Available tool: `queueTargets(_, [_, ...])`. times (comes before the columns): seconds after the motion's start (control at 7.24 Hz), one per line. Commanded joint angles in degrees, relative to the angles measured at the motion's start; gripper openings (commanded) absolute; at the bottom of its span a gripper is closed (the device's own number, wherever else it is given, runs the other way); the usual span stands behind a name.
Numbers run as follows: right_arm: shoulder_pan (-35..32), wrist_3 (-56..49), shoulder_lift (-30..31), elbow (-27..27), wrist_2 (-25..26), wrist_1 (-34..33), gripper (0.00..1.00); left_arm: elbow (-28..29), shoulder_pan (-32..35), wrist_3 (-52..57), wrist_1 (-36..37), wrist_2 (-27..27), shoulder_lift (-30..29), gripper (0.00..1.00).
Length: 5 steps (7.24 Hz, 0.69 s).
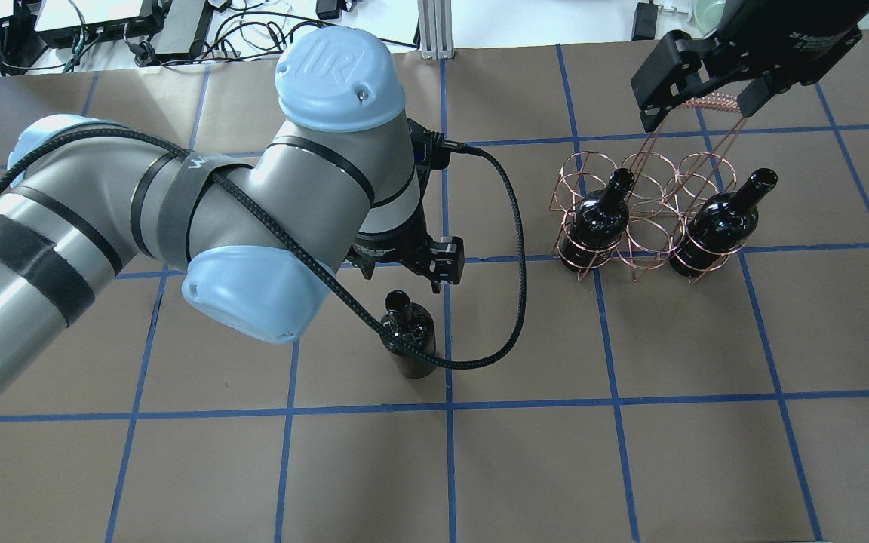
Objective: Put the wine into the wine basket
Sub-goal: 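Open the left gripper and raise it away from the upright bottle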
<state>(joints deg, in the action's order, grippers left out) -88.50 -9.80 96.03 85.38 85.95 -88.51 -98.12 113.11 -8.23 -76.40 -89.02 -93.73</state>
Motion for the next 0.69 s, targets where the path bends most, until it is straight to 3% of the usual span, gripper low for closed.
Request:
queueTargets(0.0, [-0.53,1.18,0.56,0.75,-0.51,0.09,1.0,4.58,-0.95,0.14,-2.08,-0.45,0.3,1.0])
queueTargets(0.28, [-4.02,2.49,1.18,1.37,-0.34,0.09,1.0,8.11,-9.08,0.67,-2.09,0.24,0.12,1.0])
queueTargets(0.55, [-10.35,12.65,0.48,1.72,0.54,-0.35,1.0,8.21,-17.45,1.11,-1.65,0.17,-0.4,1.0])
